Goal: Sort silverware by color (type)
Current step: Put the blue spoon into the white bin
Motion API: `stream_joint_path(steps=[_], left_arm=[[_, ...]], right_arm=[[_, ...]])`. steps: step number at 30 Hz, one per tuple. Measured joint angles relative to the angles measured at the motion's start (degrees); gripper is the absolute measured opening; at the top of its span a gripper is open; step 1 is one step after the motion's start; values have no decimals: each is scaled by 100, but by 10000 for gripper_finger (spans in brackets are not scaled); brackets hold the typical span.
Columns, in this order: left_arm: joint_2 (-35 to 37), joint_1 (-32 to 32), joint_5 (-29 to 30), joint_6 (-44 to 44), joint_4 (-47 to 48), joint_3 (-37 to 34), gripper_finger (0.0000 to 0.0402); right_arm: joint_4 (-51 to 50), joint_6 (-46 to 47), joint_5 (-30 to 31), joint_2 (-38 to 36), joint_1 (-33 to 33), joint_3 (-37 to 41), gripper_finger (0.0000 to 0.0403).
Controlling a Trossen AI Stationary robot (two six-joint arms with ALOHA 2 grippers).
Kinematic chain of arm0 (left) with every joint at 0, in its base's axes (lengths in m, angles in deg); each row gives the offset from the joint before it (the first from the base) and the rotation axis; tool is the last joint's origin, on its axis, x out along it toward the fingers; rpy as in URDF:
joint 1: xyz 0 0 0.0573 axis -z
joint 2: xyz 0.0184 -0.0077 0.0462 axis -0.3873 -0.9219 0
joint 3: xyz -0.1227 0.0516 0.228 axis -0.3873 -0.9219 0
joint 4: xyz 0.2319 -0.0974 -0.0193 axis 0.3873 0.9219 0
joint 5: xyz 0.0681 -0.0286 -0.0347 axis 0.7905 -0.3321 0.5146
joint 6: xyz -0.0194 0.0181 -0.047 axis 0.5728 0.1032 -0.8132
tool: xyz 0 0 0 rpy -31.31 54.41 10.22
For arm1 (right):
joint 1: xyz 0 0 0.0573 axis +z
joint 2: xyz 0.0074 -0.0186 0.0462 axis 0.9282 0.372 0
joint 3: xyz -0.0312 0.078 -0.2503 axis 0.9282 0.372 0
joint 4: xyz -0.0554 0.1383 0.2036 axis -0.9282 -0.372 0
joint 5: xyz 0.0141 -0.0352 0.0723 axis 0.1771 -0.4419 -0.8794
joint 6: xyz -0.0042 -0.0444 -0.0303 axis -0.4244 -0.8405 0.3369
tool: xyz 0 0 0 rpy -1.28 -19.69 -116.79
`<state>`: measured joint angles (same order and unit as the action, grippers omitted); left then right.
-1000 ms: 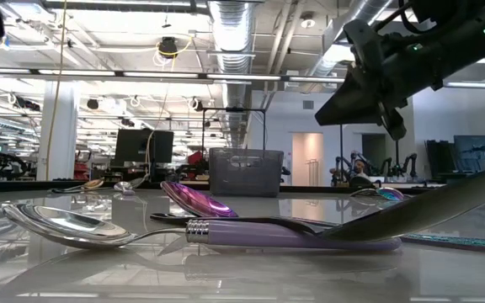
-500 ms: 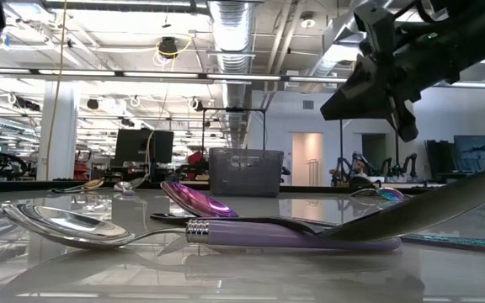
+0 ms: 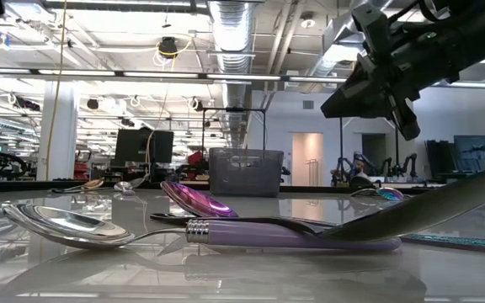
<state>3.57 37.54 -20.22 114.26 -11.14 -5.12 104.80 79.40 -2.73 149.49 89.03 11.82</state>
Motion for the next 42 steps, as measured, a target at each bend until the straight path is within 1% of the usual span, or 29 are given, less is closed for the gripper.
stream_joint_path(steps=[5,9,16,25,30,35,39,42], left_arm=[[11,278,95,110,158,0,3],[104,321,224,152,205,4,3],[8,348,14,139,238,4,3],[-24,541,-10,190,212,4,3],[-24,522,-250,434,229,4,3],[-24,456,-209,641,149,4,5],[-24,259,-213,787,-47,4,5],[-28,61,-422,820,-129,4,5]], right_arm=[[30,-2,145,0,-4,0,66],[29,-4,194,0,-40,0,66],[32,-7,192,0,-153,0,66],[78,120,187,0,-140,0,66],[83,131,187,0,-144,0,66],[93,132,232,0,-151,0,66],[93,133,270,0,-151,0,66],[77,109,272,0,-151,0,66]])
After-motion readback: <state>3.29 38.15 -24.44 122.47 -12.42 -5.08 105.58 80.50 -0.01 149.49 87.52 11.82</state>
